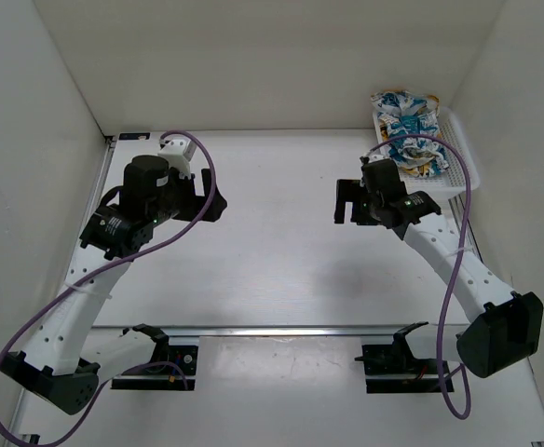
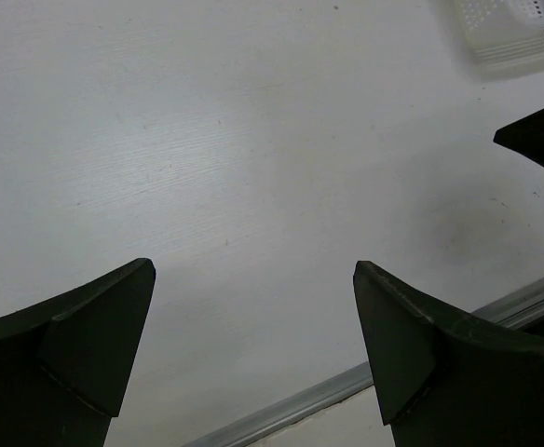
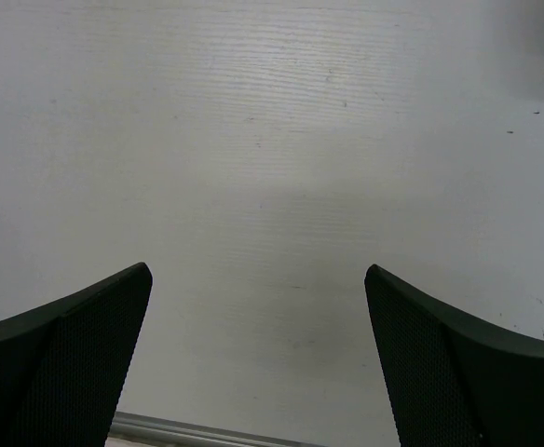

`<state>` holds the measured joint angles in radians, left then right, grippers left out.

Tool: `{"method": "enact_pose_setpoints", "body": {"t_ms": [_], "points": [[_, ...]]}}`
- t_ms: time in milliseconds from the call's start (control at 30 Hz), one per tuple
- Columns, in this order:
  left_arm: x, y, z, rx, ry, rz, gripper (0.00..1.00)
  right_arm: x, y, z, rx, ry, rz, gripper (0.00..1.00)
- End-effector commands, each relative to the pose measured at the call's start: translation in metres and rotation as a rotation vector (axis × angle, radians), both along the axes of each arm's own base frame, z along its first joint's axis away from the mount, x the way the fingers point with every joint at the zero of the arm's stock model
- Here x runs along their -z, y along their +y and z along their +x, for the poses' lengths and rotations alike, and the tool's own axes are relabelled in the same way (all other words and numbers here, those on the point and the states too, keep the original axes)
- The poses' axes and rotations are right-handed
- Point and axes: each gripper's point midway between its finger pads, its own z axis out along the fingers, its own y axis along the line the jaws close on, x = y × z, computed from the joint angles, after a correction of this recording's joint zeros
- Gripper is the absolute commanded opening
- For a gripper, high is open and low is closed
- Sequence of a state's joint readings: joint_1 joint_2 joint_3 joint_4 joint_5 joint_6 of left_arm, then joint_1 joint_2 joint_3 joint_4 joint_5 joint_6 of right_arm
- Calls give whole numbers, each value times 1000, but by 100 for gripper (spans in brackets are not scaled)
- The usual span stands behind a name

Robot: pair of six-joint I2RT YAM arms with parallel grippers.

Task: Fold and stack the shorts
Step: Grab the shorts from the pile

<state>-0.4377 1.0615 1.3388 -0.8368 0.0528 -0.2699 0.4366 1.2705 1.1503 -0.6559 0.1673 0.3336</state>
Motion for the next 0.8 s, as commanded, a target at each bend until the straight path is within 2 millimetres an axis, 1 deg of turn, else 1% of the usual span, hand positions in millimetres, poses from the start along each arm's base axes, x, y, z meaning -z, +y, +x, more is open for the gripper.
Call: {"method": "enact_pose_setpoints", "body": {"t_ms": [0, 67, 100, 133, 167, 200, 233, 267, 300, 333, 367, 400, 433, 467, 500, 533, 567, 600, 633, 667, 700, 733, 767], "points": [[0, 7, -3, -25, -9, 7, 99, -12, -9, 2, 50, -38, -9, 100], [0, 7, -3, -25, -9, 7, 99, -17, -18, 3, 91, -51, -23, 100], [-3, 9, -4, -33, -21, 6, 99, -24, -25, 9, 130, -73, -27, 100], [-3, 8, -4, -38, -17, -1, 99, -21, -37, 11, 171, -68, -64, 100], [-3, 11, -3, -50, -20, 5, 99, -28, -43, 15, 196, -89, -67, 100], [1, 13, -2, -72, -11, 10, 99, -32, -50, 21, 245, -93, -74, 100], [1, 15, -1, -81, -13, 14, 99, -30, -64, 26, 302, -84, -98, 100], [1, 16, 0, -89, -15, 18, 99, -33, -78, 33, 360, -103, -140, 100], [6, 18, 0, -96, -7, 27, 99, -36, -84, 40, 394, -107, -146, 100], [6, 18, 0, -97, -7, 28, 99, -39, -98, 47, 443, -113, -156, 100], [8, 17, 2, -101, 4, 25, 99, -45, -107, 55, 475, -124, -160, 100], [8, 17, 2, -101, 4, 25, 99, -53, -119, 70, 491, -112, -138, 100], [11, 16, 4, -101, 14, 30, 99, -56, -126, 78, 512, -102, -136, 100], [15, 15, 6, -101, 25, 35, 99, -58, -136, 86, 540, -92, -141, 98], [15, 15, 6, -106, 29, 27, 99, -58, -153, 102, 582, -78, -133, 98], [19, 13, 8, -106, 43, 35, 99, -57, -159, 111, 593, -70, -118, 97], [22, 11, 13, -106, 56, 41, 99, -40, -168, 124, 595, -18, -84, 97], [26, 10, 15, -106, 66, 47, 99, -47, -171, 137, 609, -36, -55, 97], [26, 9, 17, -111, 74, 42, 99, -42, -176, 147, 613, -27, -45, 97], [29, 8, 19, -111, 83, 47, 99, -19, -187, 162, 644, 20, -50, 97], [31, 8, 23, -118, 89, 56, 99, -11, -189, 168, 643, 50, -46, 98], [31, 8, 23, -119, 89, 56, 99, -26, -188, 185, 637, 12, -27, 98], [36, 8, 27, -127, 100, 69, 99, -1, -194, 198, 643, 60, -30, 100]]}}
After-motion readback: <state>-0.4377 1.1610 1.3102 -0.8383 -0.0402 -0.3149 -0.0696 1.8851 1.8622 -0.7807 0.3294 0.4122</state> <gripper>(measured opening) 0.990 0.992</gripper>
